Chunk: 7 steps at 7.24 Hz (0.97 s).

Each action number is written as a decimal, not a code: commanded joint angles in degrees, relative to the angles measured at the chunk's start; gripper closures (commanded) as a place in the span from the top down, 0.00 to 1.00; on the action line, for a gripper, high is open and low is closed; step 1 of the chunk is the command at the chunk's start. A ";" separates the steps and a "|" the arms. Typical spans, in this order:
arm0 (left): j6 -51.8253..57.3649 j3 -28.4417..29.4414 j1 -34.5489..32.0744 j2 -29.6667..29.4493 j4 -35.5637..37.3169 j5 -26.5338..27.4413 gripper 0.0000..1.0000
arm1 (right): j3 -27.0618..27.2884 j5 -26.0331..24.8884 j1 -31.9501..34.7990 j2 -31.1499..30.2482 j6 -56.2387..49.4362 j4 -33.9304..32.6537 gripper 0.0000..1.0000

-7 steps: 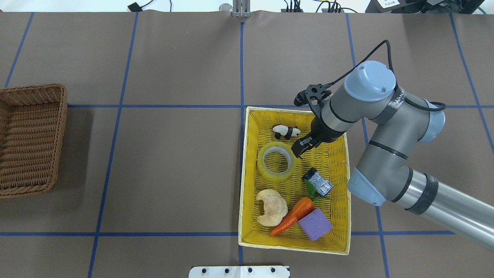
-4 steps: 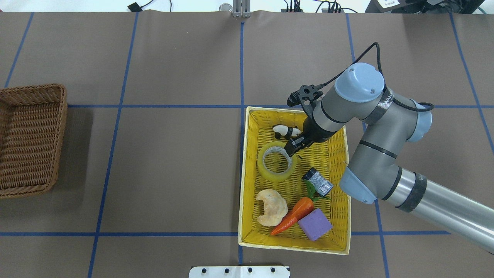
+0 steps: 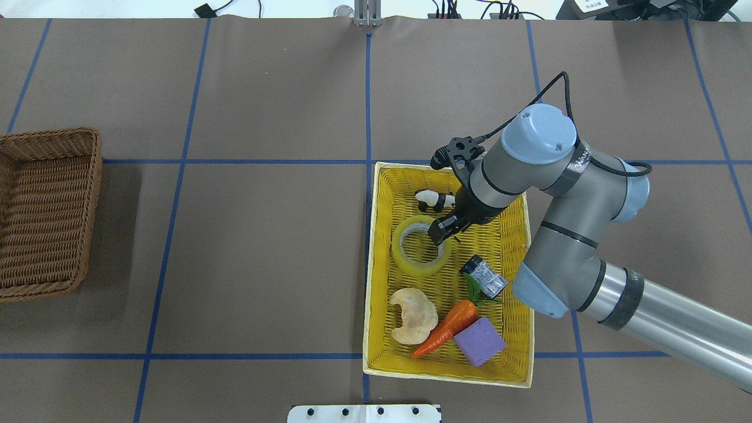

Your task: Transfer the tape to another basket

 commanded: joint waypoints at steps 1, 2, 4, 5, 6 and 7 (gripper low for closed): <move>0.00 -0.01 0.00 0.00 0.00 0.00 0.98 | -0.03 -1.74 -1.36 0.00 -0.03 0.06 0.65; 0.00 0.08 0.00 0.00 0.00 0.00 0.98 | -0.03 -1.66 -1.46 0.00 -0.11 0.06 0.49; 0.00 0.08 0.00 0.09 0.00 0.00 0.98 | -1.00 -1.74 -1.63 0.00 -0.11 0.15 0.27; 0.00 0.08 0.00 0.09 0.00 0.00 0.98 | -0.91 -1.66 -1.55 0.00 -0.11 0.15 0.04; 0.00 0.08 0.00 0.09 0.00 0.00 0.98 | -0.22 -1.57 -1.20 0.26 0.06 0.15 0.00; 0.00 0.08 0.00 0.09 0.00 0.00 0.98 | 1.10 -0.79 0.37 0.79 0.15 0.07 0.00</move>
